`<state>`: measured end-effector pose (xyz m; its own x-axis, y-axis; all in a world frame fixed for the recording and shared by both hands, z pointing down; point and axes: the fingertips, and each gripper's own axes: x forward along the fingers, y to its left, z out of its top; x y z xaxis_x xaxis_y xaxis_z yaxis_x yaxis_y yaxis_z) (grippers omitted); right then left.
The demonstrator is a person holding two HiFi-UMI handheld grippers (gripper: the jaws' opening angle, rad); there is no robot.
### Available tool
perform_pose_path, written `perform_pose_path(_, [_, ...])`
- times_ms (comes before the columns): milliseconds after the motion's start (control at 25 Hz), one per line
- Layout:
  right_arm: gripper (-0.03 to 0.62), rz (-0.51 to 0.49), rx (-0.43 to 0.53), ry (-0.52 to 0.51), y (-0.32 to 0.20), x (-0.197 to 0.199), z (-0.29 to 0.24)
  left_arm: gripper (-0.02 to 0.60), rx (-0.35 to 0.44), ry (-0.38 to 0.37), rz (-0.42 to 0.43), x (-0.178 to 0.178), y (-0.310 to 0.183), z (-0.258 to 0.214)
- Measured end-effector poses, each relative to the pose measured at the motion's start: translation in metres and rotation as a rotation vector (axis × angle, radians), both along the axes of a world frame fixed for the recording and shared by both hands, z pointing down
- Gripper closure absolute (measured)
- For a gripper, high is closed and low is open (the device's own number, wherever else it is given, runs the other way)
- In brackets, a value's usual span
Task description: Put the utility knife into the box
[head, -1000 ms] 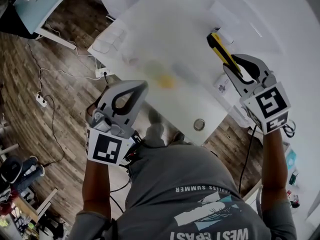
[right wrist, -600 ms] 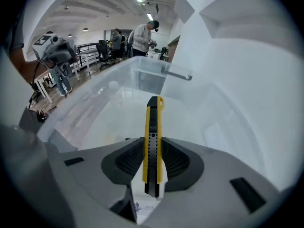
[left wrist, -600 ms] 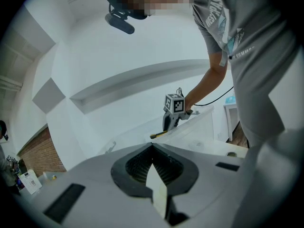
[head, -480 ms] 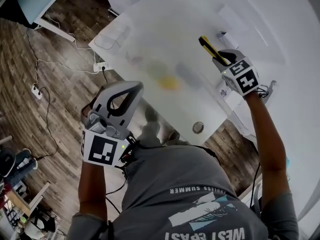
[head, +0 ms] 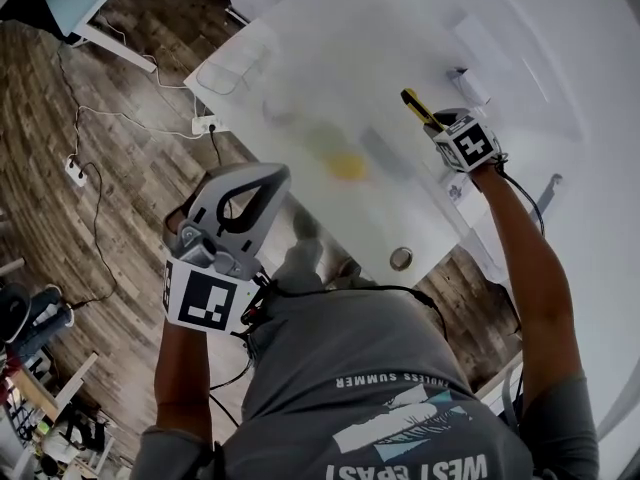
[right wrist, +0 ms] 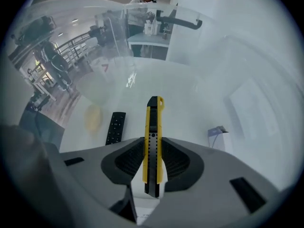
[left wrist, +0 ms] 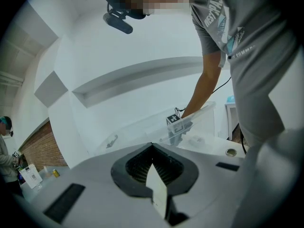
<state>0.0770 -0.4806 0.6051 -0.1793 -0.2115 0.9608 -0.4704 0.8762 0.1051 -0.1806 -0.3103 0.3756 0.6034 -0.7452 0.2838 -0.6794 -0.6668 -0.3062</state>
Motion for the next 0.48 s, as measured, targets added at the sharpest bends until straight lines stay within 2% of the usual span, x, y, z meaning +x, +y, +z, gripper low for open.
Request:
perform_pose_path(320, [0.473, 0.036, -0.082, 0.067, -0.001, 0.019, 0.047, 0.574, -0.008, 0.015, -0.006, 0.003, -0.005, 0.003])
perform_pose_path(480, [0.473, 0.050, -0.120, 0.082, 0.006, 0.026, 0.063, 0.574, -0.018, -0.008, 0.003, 0.003, -0.006, 0.005])
